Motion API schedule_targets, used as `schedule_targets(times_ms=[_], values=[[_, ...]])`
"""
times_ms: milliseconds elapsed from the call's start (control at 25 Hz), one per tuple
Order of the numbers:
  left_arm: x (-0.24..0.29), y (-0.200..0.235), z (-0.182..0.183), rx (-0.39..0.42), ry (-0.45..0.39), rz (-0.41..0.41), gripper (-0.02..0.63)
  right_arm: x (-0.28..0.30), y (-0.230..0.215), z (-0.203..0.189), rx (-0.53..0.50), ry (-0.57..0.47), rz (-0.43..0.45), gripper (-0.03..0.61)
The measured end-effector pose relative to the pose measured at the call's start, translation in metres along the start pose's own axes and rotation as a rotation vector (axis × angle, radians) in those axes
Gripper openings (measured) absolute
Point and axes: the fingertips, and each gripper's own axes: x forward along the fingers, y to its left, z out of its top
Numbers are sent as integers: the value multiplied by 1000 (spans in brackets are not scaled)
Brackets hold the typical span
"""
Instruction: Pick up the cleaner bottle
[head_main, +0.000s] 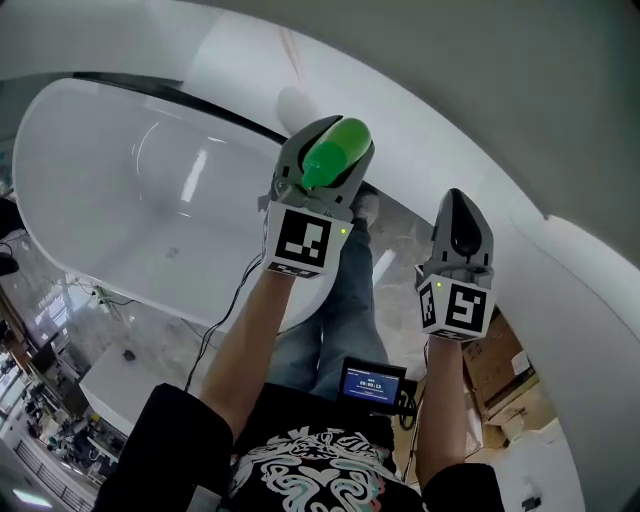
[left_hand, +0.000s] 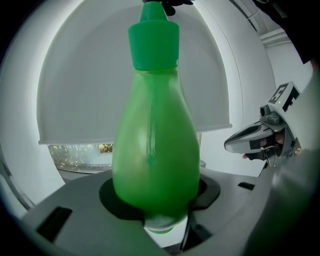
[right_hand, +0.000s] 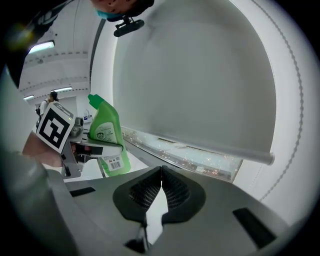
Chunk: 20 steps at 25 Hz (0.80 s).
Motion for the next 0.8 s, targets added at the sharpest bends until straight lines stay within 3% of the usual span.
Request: schedule_targets(times_ms=[800], values=[[-90,12,110,17,-50,-58,204,-85,9,104,25,-100,-117,26]])
